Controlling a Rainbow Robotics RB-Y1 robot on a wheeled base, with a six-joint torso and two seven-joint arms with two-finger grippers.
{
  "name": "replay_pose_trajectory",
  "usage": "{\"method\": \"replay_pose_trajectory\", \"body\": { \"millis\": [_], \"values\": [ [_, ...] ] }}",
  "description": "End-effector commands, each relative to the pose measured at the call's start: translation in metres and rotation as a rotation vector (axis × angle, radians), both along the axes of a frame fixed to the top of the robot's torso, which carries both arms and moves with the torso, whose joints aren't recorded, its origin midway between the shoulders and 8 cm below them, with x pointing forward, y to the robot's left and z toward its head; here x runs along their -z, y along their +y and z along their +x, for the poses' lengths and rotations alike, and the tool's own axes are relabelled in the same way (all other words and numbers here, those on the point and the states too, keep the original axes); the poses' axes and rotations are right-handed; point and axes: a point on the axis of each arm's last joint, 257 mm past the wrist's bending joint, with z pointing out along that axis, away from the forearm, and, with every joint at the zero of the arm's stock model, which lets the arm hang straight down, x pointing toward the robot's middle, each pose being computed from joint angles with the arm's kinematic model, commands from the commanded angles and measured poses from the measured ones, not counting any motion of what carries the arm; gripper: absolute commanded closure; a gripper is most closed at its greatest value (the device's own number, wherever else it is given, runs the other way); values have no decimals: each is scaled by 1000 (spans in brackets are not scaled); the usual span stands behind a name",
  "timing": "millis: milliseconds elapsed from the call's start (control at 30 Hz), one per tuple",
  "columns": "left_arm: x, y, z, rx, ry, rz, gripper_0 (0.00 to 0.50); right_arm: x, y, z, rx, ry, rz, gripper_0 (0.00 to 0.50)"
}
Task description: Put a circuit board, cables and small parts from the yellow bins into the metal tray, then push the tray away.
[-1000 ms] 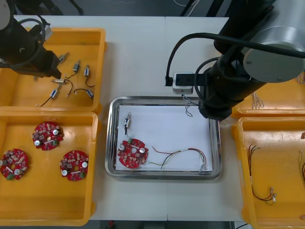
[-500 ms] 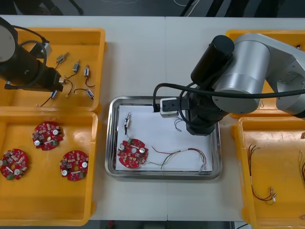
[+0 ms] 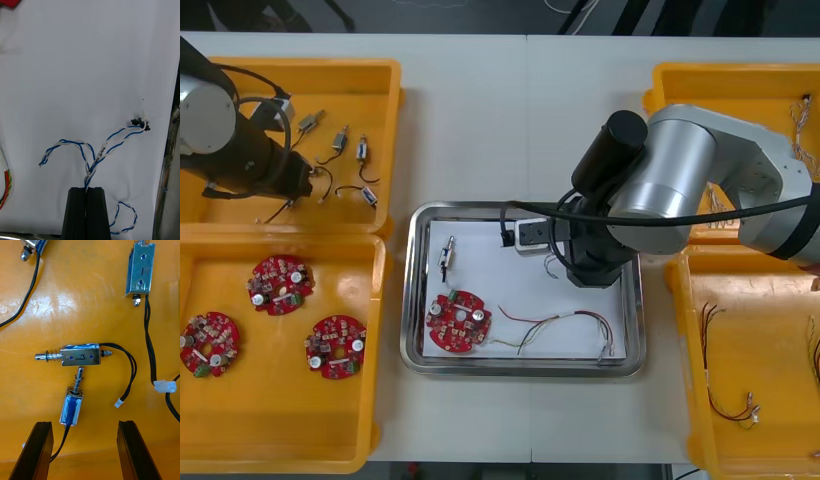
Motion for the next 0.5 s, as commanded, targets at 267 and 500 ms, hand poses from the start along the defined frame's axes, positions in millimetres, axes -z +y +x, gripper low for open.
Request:
{"method": "replay_pose_trajectory", "body": {
  "millis": [267, 500],
  "values": [
    [13, 27, 5, 57, -20, 97, 0, 6, 22, 13, -61, -27, 17, 500],
    [18, 33, 5, 56, -15, 100, 0, 6, 20, 13, -58, -26, 12, 0]
  ]
}}
